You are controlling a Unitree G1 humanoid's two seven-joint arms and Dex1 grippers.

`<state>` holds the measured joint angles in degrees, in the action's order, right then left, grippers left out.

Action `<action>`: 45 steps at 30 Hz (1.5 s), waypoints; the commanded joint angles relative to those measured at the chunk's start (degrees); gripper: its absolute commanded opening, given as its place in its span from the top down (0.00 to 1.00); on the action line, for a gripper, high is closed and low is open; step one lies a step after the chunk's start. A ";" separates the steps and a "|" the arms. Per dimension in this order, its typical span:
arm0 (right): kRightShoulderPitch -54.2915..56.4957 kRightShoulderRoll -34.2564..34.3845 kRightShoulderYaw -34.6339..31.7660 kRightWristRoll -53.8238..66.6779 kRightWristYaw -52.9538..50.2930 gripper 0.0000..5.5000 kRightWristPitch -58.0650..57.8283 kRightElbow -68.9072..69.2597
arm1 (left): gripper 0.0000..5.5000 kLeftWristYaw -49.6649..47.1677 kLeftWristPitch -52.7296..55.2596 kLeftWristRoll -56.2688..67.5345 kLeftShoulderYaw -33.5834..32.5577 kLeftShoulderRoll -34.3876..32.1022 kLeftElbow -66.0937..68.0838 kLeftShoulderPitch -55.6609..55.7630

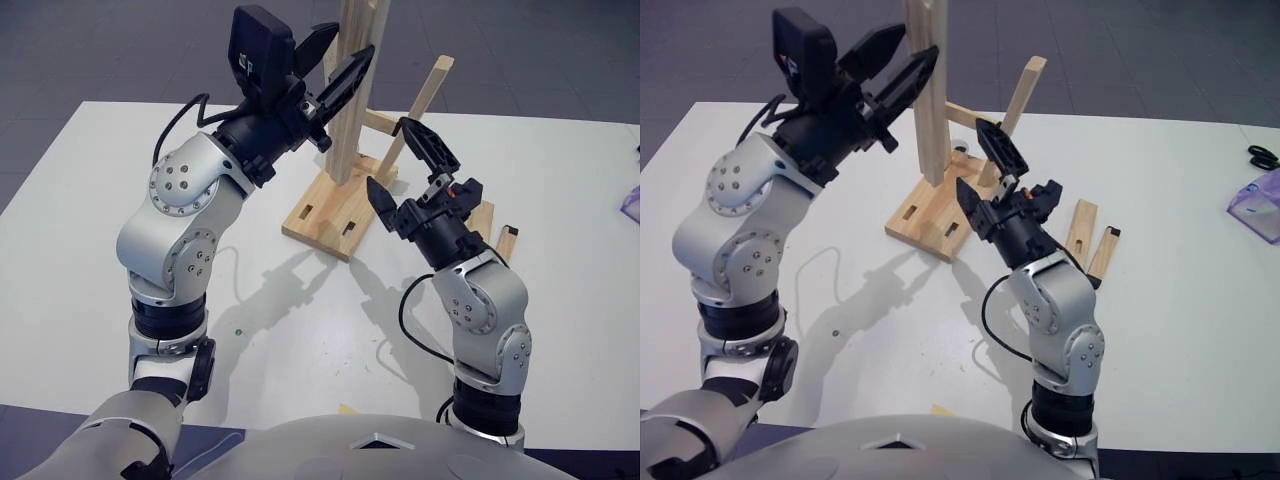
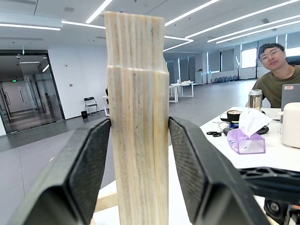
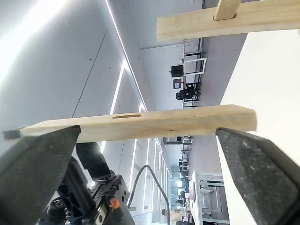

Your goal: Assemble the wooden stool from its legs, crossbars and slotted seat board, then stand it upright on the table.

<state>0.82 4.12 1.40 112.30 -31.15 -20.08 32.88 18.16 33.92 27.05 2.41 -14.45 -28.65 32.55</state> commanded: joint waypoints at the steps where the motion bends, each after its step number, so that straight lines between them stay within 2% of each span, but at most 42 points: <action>1: -2.34 13.65 3.72 0.70 1.83 0.02 -3.60 0.48 | 0.63 0.72 -5.66 -2.18 0.82 1.62 2.20 -2.19; 8: 0.29 19.47 1.84 0.70 1.53 0.02 -1.95 -0.90 | 0.63 0.35 -7.70 0.73 -0.37 5.01 1.73 -2.82; 12: 2.48 21.37 1.45 0.70 2.69 0.02 -1.08 -2.88 | 0.63 -3.04 -5.76 6.35 -3.20 9.71 1.22 -2.03; 15: 2.93 21.72 1.37 0.70 3.79 0.02 -1.23 -3.61 | 0.63 -3.04 -5.77 5.67 -2.40 9.94 0.54 -2.82; 19: 2.78 20.37 1.58 0.70 5.97 0.14 -2.81 -3.87 | 0.63 -2.57 -5.37 5.10 -1.75 9.10 -0.20 -3.84; 24: 4.47 19.38 0.58 0.70 7.98 0.02 -3.53 -5.18 | 0.63 -2.41 -5.57 4.57 -2.01 8.64 0.26 -4.64; 33: 9.17 16.11 -4.19 0.70 8.96 0.02 -3.60 -7.98 | 0.63 -2.04 -3.52 7.65 -2.54 8.18 -2.53 -7.62; 43: 10.49 14.20 -6.37 0.69 8.66 0.02 -3.55 -9.28 | 0.63 -0.31 -2.41 8.97 -2.40 5.23 -5.08 -9.92; 45: 11.65 9.79 -5.67 0.65 8.04 0.02 -1.02 -10.14 | 0.63 0.59 -2.25 8.91 -1.97 3.95 -6.16 -10.79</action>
<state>7.20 4.12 -2.04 112.29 -22.48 -24.42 23.65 17.09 30.24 34.50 0.63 -8.12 -31.51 23.39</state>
